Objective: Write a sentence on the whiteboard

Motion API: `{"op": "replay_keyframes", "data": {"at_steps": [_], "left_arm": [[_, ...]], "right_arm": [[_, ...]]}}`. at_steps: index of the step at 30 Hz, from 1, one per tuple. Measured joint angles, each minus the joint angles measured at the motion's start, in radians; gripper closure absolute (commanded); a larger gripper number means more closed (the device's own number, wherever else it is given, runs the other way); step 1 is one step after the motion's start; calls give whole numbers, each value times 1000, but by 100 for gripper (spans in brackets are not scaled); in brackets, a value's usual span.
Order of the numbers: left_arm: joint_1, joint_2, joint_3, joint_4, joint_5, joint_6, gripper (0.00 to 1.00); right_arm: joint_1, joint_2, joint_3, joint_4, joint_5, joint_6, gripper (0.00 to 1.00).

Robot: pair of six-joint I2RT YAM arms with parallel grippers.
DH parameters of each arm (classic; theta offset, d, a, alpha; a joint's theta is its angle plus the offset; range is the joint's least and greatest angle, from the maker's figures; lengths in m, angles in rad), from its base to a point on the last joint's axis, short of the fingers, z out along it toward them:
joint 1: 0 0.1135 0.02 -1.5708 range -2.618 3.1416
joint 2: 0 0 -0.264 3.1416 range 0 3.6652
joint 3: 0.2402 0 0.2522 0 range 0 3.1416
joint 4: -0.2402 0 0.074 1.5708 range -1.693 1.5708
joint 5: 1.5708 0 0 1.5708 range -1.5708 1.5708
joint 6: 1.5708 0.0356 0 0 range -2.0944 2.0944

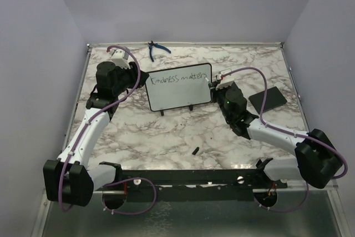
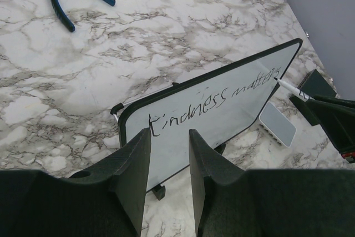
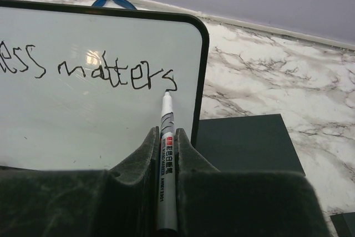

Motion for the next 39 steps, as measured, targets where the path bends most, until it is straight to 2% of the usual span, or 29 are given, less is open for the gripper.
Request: {"op": "replay_keyframes", "data": {"at_steps": [14,24,39], "left_arm": [[0,0,0,0,0,0,65],[0,-8,-2,0,-1,0,63],[0,-32,-34,0,-24,-13,47]], "right_arm": [[0,-2,0,-3,-18,0,100],[0,-85,-1,-52,-96,4,99],[5,-219,-29,-149,-173,66,99]]}}
